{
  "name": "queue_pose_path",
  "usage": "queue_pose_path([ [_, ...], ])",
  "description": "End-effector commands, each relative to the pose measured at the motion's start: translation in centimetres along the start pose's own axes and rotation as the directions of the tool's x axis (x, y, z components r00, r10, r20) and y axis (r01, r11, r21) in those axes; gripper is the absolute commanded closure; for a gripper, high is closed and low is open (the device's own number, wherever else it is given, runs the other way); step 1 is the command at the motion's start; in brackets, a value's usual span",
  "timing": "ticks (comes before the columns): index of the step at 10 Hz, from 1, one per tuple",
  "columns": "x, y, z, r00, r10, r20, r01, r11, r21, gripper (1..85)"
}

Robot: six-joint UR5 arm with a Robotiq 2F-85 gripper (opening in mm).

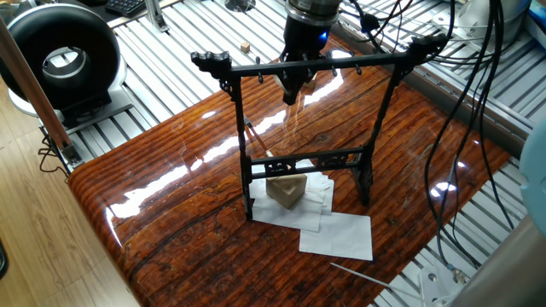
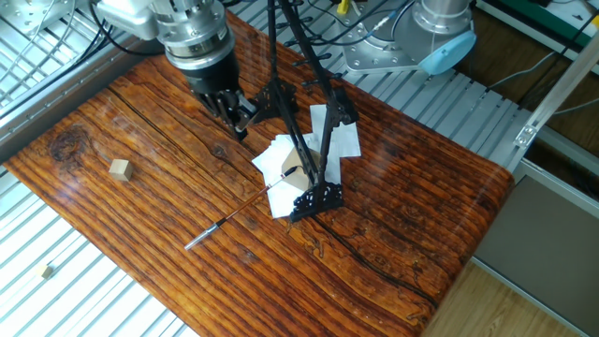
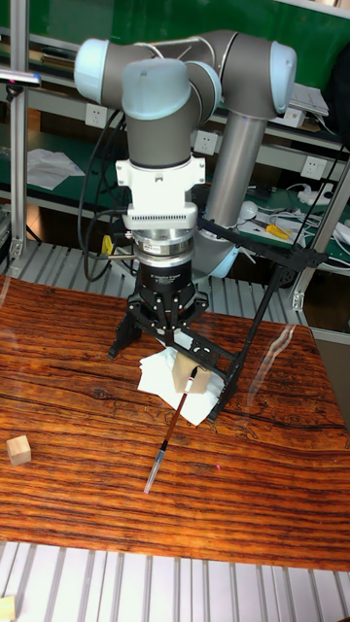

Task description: Place the brush on the pen rack

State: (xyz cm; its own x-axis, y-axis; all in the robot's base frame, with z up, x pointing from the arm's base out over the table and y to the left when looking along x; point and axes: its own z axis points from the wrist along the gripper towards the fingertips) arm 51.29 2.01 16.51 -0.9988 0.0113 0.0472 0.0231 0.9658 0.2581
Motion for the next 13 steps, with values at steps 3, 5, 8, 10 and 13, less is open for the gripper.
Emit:
queue_pose_path([
  [3,0.4,1.4,0.5,0.999,0.016,-0.029,-0.017,0.998,-0.057,84.7],
  [5,0.3,1.6,0.6,1.0,0.017,-0.024,-0.018,0.998,-0.061,84.7],
  [8,0.3,1.3,0.5,1.0,0.011,-0.028,-0.013,0.999,-0.051,84.7],
  [10,0.6,1.5,0.5,0.999,0.01,-0.036,-0.012,0.998,-0.06,84.7],
  [13,1.9,2.2,0.4,0.996,0.007,-0.089,-0.015,0.996,-0.086,84.7],
])
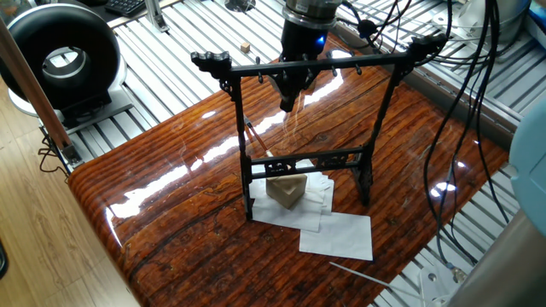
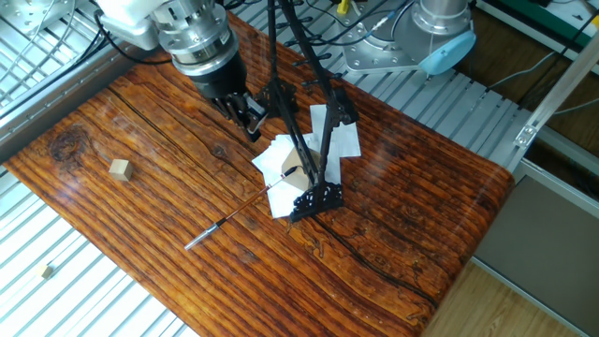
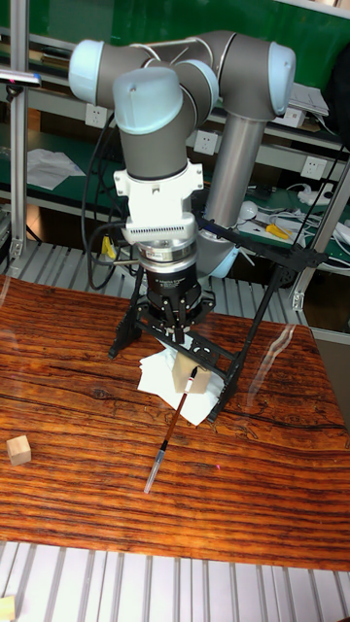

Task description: Place the brush on the pen rack

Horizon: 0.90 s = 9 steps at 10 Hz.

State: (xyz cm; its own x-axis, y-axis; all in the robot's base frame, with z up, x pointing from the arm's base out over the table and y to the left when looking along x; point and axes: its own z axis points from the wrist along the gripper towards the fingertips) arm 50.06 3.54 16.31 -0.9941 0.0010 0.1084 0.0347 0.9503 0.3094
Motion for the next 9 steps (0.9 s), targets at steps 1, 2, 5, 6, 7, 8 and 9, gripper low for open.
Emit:
queue_pose_path([
  [1,0.7,0.7,-0.2,1.0,0.01,-0.029,-0.01,1.0,-0.025,84.7],
  [2,0.4,0.2,-0.2,1.0,0.018,-0.017,-0.018,1.0,-0.007,84.7],
  [5,0.3,1.1,-0.2,0.998,0.057,-0.016,-0.058,0.998,-0.04,84.7],
  [6,0.3,1.1,-0.2,0.998,0.06,-0.016,-0.061,0.997,-0.04,84.7],
  [7,0.3,1.3,-0.2,0.998,0.059,-0.015,-0.06,0.997,-0.048,84.7],
  [8,0.1,1.7,-0.2,0.997,0.073,-0.008,-0.073,0.995,-0.067,84.7],
  [9,-0.7,1.8,0.6,0.997,0.081,0.006,-0.081,0.994,-0.07,84.7],
])
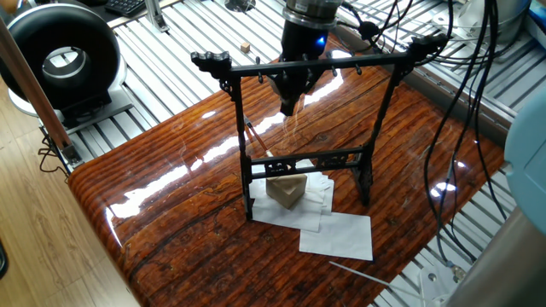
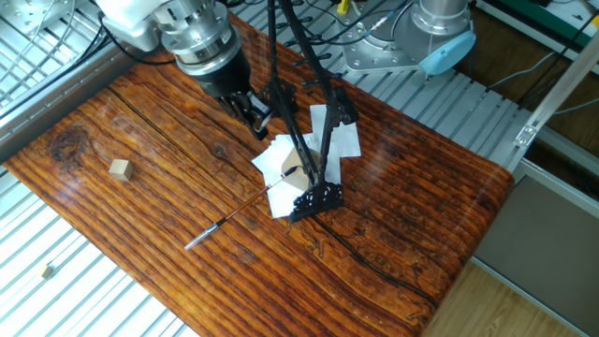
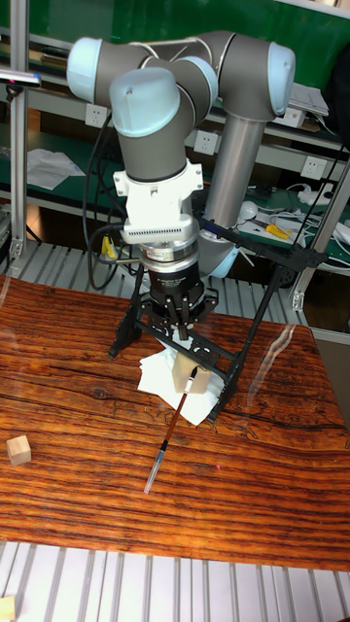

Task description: Place the brush on the pen rack

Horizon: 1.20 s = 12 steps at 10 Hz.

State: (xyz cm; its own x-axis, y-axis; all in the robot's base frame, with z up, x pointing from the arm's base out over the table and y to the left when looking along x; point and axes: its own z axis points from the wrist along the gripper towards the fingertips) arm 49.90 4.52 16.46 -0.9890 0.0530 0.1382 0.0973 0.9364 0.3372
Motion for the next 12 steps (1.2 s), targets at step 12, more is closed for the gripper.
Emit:
queue_pose_path([
  [12,-4.1,-1.0,4.7,0.992,0.068,0.105,-0.071,0.997,0.029,84.7],
])
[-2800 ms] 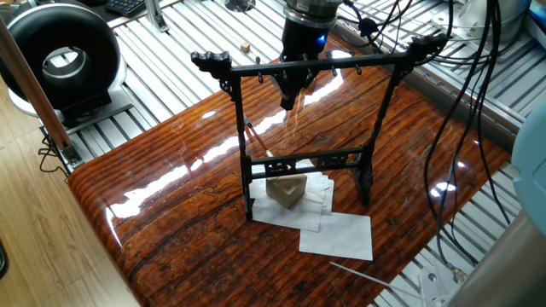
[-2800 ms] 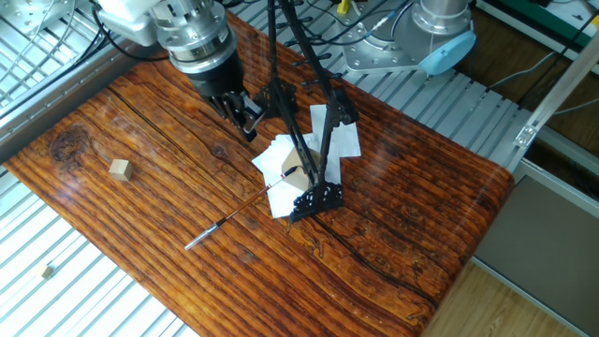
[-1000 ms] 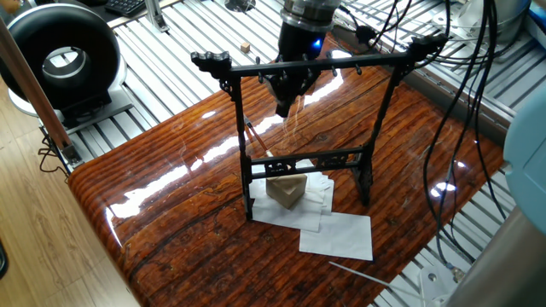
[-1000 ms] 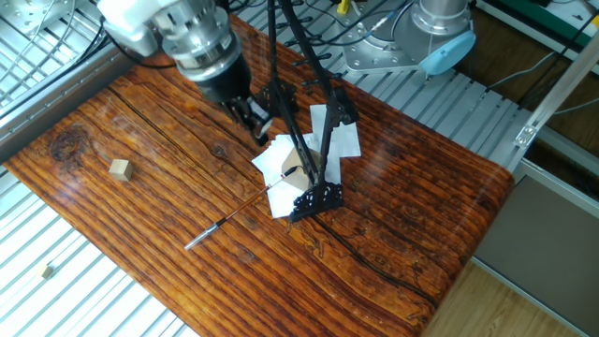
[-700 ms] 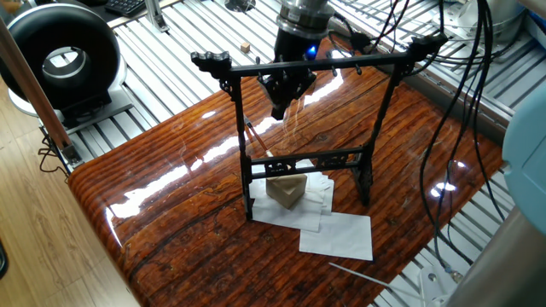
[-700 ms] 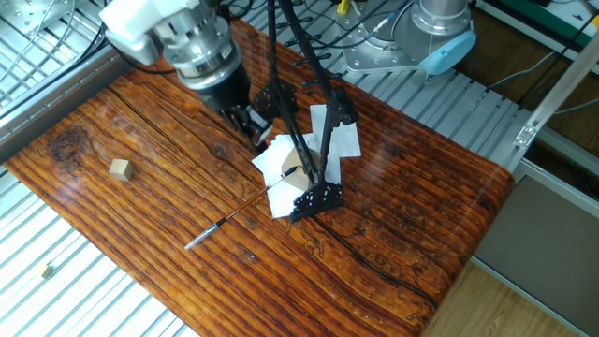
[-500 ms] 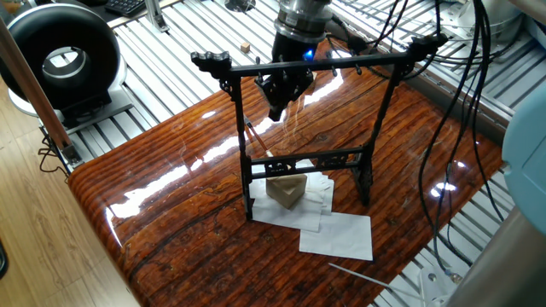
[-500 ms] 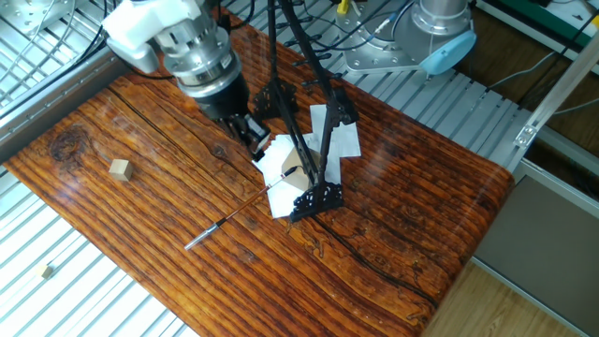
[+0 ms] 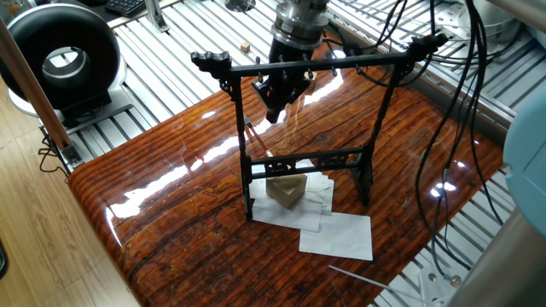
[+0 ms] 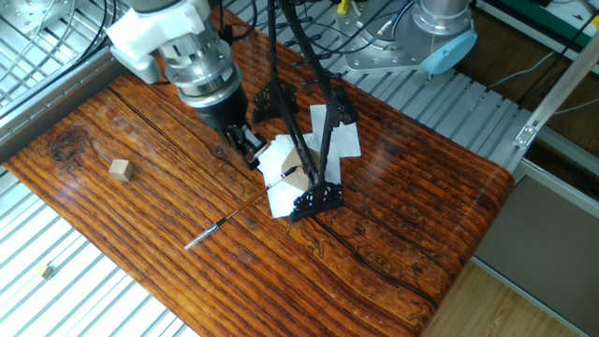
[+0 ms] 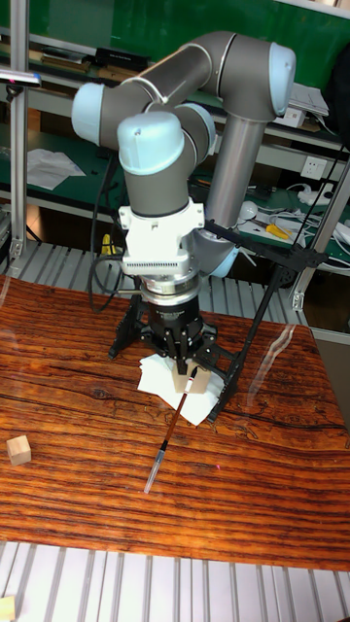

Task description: Place the brush on the pen rack

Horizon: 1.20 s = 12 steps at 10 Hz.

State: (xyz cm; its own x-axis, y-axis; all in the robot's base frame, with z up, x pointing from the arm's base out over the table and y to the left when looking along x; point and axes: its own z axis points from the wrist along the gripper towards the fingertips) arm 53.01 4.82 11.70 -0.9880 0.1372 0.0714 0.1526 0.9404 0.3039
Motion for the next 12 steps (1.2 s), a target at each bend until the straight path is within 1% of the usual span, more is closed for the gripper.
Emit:
queue_pose_path([
  [1,-0.3,0.1,0.8,1.0,0.006,0.018,-0.006,1.0,0.006,84.7],
  [2,-0.2,0.2,1.1,1.0,0.006,0.021,-0.006,1.0,0.004,84.7],
  [3,0.6,1.3,1.5,1.0,0.012,-0.007,-0.013,0.999,-0.035,84.7],
  [4,0.7,1.8,1.8,1.0,0.017,-0.006,-0.017,0.999,-0.049,84.0],
  [5,0.9,1.6,2.1,1.0,0.012,-0.009,-0.013,0.999,-0.038,84.0],
  [6,1.1,1.6,2.4,1.0,0.008,-0.007,-0.008,0.999,-0.037,84.0],
  [7,0.9,0.8,2.5,1.0,-0.007,0.004,0.007,1.0,-0.013,83.7],
  [8,1.0,0.7,2.6,1.0,-0.015,0.004,0.015,1.0,-0.016,83.3],
  [9,1.2,1.1,2.7,1.0,-0.014,-0.002,0.014,0.999,-0.039,82.3],
  [10,1.2,0.5,2.7,1.0,-0.021,0.002,0.021,0.999,-0.024,82.3],
  [11,0.8,0.4,3.0,0.999,-0.028,0.023,0.029,0.999,-0.025,82.3],
  [12,0.3,0.0,3.5,0.998,-0.037,0.053,0.038,0.999,-0.011,82.3],
])
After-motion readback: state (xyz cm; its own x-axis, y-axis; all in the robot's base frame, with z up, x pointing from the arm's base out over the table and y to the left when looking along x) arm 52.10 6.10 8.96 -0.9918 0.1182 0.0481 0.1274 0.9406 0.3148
